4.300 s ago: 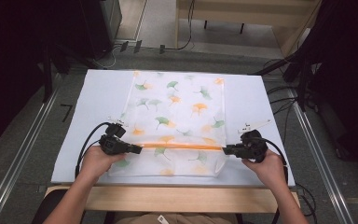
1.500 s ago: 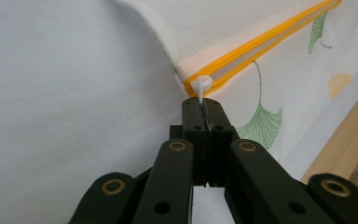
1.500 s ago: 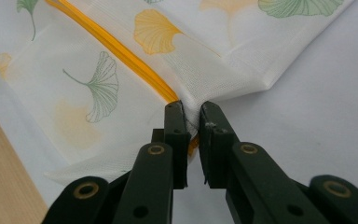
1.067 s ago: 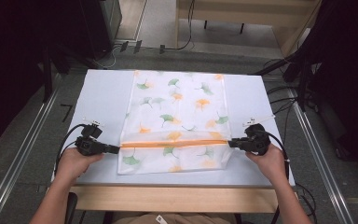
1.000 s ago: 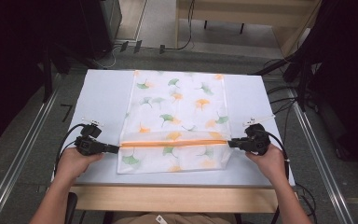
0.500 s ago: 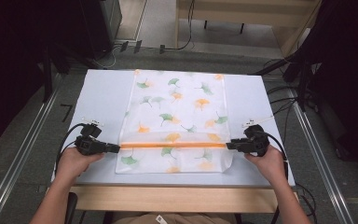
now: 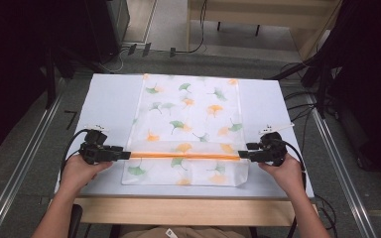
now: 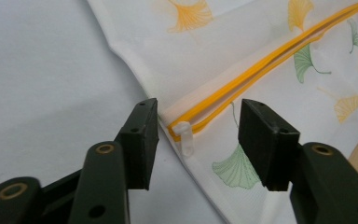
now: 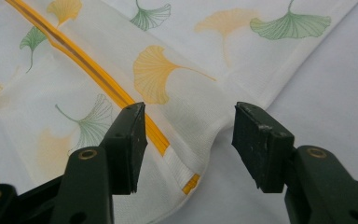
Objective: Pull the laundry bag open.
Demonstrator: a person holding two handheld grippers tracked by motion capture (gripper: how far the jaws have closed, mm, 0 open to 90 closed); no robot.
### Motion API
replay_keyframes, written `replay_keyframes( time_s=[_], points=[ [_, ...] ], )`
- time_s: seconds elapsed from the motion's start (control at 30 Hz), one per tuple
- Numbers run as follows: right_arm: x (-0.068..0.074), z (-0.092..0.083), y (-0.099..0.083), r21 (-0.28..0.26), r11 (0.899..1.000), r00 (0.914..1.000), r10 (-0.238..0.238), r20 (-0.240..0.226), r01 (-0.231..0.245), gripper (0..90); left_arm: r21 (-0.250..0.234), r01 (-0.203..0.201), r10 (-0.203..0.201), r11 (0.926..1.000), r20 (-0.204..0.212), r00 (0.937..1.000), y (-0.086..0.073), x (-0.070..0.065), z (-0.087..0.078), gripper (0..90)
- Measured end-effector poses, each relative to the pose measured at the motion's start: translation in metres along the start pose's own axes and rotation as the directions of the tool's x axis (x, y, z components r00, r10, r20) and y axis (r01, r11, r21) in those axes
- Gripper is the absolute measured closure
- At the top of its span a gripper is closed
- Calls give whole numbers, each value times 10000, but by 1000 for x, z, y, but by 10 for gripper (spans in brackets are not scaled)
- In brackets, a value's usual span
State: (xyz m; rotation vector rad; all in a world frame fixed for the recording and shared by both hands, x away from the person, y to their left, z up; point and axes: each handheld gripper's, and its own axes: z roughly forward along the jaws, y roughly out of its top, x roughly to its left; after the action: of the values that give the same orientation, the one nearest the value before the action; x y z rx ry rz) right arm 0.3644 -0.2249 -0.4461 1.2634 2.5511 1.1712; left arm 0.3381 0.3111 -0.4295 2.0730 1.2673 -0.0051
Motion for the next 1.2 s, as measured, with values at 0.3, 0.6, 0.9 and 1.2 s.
replay_keyframes(
  time_s=[0.3, 0.6, 0.9, 1.2],
  points=[
    [-9, -11, -5, -711, 9975, 9988, 77, 482, -42, 375, -683, -103, 71, 9976, -475, 9988, -1, 7, -10, 393],
    [-24, -24, -14, -1370, 9905, 9924, 233, 1207, -66, 303, -1084, 108, -208, 9941, -916, 9956, -3, 19, -20, 377],
    [-43, -29, -25, -1498, 9883, 9842, 527, 1691, -272, 276, -1696, 444, -704, 9845, -1504, 9861, -8, 41, -32, 365],
    [-56, -23, -34, -1135, 9924, 9762, 707, 2052, -480, 240, -1711, 635, -969, 9832, -1944, 9761, -9, 47, -30, 344]
  ],
)
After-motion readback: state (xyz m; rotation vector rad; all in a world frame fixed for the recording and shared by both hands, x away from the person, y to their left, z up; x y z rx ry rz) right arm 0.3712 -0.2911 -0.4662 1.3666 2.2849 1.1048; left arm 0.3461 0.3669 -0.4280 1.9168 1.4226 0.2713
